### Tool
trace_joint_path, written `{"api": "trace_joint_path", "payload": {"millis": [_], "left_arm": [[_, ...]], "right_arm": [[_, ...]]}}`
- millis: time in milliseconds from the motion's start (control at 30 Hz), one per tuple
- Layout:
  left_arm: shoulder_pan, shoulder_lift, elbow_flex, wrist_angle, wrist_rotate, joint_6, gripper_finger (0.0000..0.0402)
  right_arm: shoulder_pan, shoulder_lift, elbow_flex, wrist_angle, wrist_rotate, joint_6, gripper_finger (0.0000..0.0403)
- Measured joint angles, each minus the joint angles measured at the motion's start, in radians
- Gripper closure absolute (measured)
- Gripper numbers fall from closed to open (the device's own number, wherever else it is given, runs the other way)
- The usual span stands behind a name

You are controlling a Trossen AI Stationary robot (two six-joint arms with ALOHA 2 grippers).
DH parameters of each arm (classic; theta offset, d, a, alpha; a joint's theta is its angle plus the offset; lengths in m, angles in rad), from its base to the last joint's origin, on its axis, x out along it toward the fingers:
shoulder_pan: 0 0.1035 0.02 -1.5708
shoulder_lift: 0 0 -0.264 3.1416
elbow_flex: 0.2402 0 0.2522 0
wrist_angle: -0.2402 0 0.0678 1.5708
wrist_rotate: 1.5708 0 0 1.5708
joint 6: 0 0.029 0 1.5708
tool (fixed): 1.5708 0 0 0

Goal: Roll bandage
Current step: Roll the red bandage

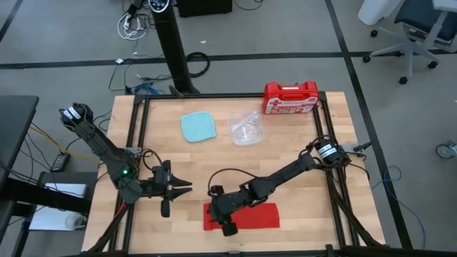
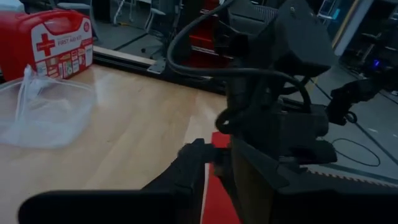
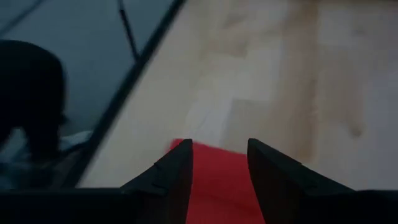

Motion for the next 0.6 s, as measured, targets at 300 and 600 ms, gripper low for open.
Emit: {"api": "trace_joint_path", "payload": {"millis": [300, 600], "left_arm": [[0.000, 0.000, 0.000, 0.014, -0.020, 0.015, 0.0316], [0.000, 0.000, 0.001, 0.014, -0.019, 0.015, 0.0316]], "right_arm": [[0.022, 0.002, 0.064, -0.037, 0.055, -0.057, 0.0251], [0.010, 0.016, 0.063, -0.060, 0.047, -0.056, 0.0251]]}}
